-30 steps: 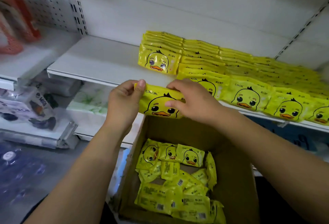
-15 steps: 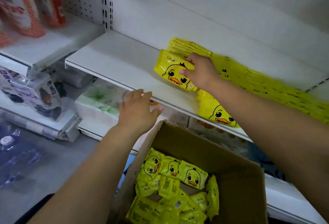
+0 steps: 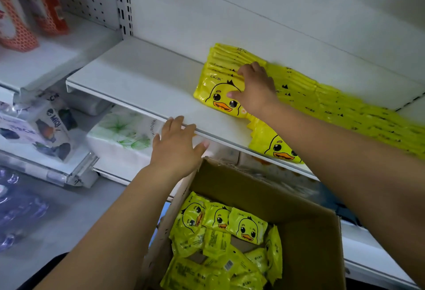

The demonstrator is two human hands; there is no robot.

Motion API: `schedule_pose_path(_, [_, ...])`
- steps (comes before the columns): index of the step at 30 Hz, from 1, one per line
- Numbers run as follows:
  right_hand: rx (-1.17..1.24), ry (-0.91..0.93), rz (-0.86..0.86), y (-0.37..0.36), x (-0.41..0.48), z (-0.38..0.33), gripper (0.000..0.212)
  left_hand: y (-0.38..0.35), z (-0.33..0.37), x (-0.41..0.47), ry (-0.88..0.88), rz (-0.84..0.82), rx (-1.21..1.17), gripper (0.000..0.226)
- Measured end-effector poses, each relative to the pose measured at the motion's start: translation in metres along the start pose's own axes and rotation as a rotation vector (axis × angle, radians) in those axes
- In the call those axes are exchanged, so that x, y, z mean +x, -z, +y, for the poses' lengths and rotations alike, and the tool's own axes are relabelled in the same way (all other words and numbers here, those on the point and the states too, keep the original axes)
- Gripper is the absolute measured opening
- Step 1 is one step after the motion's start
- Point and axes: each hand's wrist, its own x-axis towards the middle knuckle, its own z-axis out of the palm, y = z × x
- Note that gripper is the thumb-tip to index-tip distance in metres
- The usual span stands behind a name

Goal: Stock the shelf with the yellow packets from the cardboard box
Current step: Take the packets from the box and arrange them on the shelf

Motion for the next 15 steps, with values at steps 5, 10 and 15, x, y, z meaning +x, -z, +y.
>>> schedule_pose_path(5, [0.146,0.094,0.168,0.017,-0.046,-0.013,0.053,-0.004,0.005,-0.009,-0.014,0.114,-0.061,0.056])
schedule_pose_path(10, [0.524,0.156,0.266,0.014,-0.145,-0.027,0.032,-0.022,0.012,-0.03,0.091,0.019,-0.05,0.07])
schedule_pose_path(15, [0.723,-0.144,0.125,-0.039,-0.248,-0.013,0.023,-0.043,0.007,-0.052,0.159,-0.167,0.006,0.078])
